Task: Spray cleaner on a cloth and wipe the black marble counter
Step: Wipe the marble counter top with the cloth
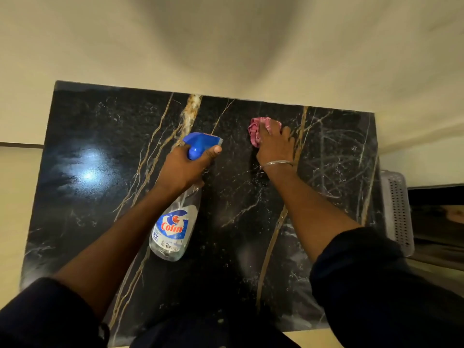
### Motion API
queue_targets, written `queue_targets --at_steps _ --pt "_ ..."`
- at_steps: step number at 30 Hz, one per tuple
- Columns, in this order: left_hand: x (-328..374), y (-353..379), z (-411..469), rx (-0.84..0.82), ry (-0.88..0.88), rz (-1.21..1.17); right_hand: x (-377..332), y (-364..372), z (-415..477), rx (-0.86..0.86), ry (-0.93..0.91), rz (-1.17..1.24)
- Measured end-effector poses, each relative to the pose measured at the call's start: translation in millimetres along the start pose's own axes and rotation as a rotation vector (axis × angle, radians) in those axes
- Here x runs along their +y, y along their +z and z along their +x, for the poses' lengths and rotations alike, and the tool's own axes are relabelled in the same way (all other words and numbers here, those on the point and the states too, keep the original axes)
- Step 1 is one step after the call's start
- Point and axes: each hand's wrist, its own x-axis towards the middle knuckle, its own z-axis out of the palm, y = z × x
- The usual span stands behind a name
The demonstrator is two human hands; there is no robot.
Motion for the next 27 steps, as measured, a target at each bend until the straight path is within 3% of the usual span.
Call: queue_targets --at_steps 3,6,9,10,12,14,16,20,27 --pt "3.4 1.2 -2.5 -0.009 0.004 -0.021 29.1 4.4 -5.6 -0.019 -0.028 -0.047" --pt "5.8 1.6 -5.1 0.013 0.002 -0.036 59.6 8.4 -12.1 -0.007 0.135 0.009" --pt "11.4 2.0 -10.7 0.017 0.015 -0.052 64.8 6.6 -6.8 0.057 0.169 0.162" --pt "14.7 3.1 -13.5 0.014 0.023 -0.046 64.6 3.9 -4.6 0.075 0.161 0.343" --pt "21.6 6.1 -20.4 0.009 0.047 -0.027 61.0 -11.4 -11.7 0.013 0.244 1.042" --pt "27.1 10.5 -27.8 0.031 0.062 -0.013 60.3 -29.5 -36.5 -0.243 0.417 1.861" --pt "33.9 14.2 -37.7 0.043 0.058 -0.025 63.0 -27.3 -62.7 -0.448 0.357 2.287" --pt "49.0 32.6 -61.3 0.008 0.090 -0.020 60.0 -10.3 -101.8 -0.589 0.164 2.573" --pt "60.9 67.8 -94.1 0.068 0.221 0.067 66.6 -2.5 -120.6 -0.509 0.268 2.694"
